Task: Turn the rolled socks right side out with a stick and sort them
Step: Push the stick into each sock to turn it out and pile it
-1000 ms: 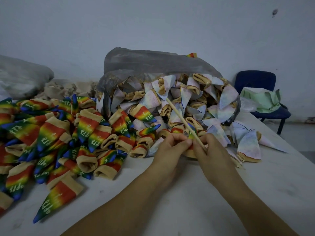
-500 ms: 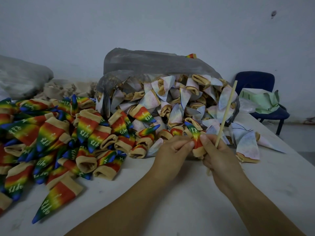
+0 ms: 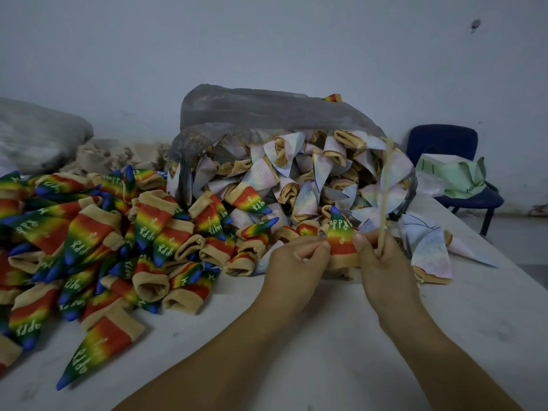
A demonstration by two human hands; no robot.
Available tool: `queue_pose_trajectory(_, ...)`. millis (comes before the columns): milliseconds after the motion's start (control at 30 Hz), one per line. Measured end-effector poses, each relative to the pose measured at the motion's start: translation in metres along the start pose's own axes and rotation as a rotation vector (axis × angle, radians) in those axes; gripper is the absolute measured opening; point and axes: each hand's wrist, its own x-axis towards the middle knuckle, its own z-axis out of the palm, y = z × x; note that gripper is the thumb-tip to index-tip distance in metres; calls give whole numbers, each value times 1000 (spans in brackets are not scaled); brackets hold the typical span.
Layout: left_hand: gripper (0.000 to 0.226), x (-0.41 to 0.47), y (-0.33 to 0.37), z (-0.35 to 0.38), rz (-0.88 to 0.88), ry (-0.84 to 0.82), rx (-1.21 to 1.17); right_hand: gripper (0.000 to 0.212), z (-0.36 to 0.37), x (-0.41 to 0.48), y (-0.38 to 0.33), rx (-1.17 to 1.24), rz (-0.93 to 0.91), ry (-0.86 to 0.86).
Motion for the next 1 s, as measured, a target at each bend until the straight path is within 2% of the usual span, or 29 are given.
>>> queue_pose_trajectory(100,29,0,0,1,-53,50,-77,19,2,1,1,-61,-35,11)
queue_pose_trajectory(167,34,2,-1,4,-178,40,-183,20,5,0,1,-67,-46,6)
queue_pose_trajectory(267,14,4,-1,2,-345,-66,-432,19,8,-3,1,-161,-116,-45)
queue_pose_trajectory(333,35,7,-5,2,-375,-144,-506,17,10,-5,1,-247,-173,-98)
queue_pose_trajectory(367,34,7,-6,2,-388,-140,-557,17,11,-6,1,-277,-191,-118)
queue_pose_trajectory(500,31,18,-15,-18,-463,38,-974,35,-3,-6,-2,-301,-192,-153)
queue_pose_trajectory(600,37,28,-22,-38,-511,166,-1302,35,-21,0,1,-505,-295,-177)
queue_pose_trajectory(667,39,32,-24,-42,-535,237,-1365,31,-28,4,2,-600,-377,-150)
queue_pose_trajectory(867,43,32,-27,-40,-515,276,-1381,46,-36,13,2,-699,-553,-142)
queue_pose_trajectory(1000,40,31,-26,-39,-503,274,-1349,35,-37,13,2,-806,-583,-80)
